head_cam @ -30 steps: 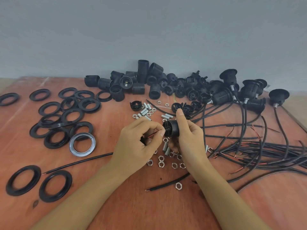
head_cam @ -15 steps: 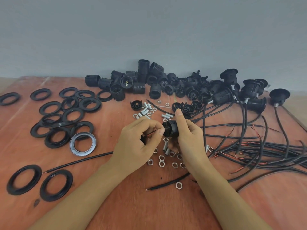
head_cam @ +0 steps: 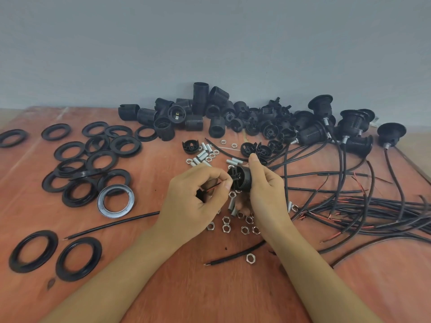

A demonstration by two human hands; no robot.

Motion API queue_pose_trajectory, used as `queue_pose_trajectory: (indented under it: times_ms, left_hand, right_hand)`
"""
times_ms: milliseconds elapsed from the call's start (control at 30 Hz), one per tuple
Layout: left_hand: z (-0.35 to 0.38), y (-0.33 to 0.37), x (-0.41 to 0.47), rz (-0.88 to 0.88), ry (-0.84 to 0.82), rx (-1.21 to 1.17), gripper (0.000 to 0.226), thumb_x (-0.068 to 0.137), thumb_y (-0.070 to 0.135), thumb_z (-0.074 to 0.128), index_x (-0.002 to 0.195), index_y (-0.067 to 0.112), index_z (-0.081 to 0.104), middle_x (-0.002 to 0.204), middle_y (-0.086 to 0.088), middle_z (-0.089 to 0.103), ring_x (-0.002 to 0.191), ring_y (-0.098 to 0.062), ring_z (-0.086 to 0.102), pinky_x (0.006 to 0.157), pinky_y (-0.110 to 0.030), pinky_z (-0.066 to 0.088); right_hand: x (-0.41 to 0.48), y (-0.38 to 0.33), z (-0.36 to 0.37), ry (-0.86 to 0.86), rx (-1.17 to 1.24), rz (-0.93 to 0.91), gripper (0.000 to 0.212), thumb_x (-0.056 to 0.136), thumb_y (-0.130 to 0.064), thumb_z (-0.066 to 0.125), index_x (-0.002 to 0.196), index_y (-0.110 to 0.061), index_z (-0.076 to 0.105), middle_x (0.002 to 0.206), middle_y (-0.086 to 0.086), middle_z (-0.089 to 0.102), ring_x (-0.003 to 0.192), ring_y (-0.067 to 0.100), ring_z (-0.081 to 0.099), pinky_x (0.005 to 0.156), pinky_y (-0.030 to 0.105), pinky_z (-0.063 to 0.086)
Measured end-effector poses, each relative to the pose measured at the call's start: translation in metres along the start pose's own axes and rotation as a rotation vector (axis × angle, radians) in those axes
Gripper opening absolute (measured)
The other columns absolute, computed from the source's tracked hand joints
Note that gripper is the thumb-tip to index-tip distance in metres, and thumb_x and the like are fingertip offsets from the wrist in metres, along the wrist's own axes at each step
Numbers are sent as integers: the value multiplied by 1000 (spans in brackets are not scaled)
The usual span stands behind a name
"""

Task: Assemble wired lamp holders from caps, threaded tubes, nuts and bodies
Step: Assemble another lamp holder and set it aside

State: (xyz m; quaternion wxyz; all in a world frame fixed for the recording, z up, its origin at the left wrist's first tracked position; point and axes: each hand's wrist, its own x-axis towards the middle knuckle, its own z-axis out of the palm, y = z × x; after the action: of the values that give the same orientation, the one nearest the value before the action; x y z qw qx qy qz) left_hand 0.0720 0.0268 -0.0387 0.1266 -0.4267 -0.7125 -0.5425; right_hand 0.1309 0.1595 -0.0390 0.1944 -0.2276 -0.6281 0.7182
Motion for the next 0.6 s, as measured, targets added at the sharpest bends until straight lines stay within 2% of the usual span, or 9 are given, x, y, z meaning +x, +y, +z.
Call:
queue_pose_trajectory:
  times_ms: [100, 233, 400, 600]
  left_hand:
    - [1, 0, -1, 14, 1, 20, 8, 89, 13, 63, 84, 14, 69, 65, 3, 57, 59, -14, 50, 55, -17, 40]
    - [0, -2, 1, -9, 25, 36, 9, 89, 15, 63, 84, 15, 69, 64, 2, 58, 59, -14, 51, 58, -12, 38]
    - [-1, -3, 1, -15, 22, 49, 9, 90, 17, 62, 84, 14, 70, 64, 2, 58, 59, -13, 51, 59, -12, 37]
    - [-2, -1, 1, -19, 20, 39, 10, 89, 17, 62, 82, 14, 69, 63, 2, 56, 59, -14, 50, 58, -15, 38]
  right_hand:
    - [-1, 1, 1, 19, -39, -54, 54, 100, -44, 49, 86, 8, 57, 52, 11, 56, 33, 21, 52, 31, 19, 34]
    - [0, 2, 2, 32, -44, -66, 54, 99, -45, 49, 85, 7, 57, 52, 14, 55, 32, 22, 52, 30, 20, 33]
    - [0, 3, 1, 28, -38, -68, 54, 99, -47, 50, 84, 4, 57, 52, 13, 56, 34, 23, 53, 31, 20, 35]
    - [0, 2, 1, 20, -18, -63, 58, 99, -47, 48, 86, 8, 55, 52, 7, 57, 33, 20, 52, 31, 20, 34]
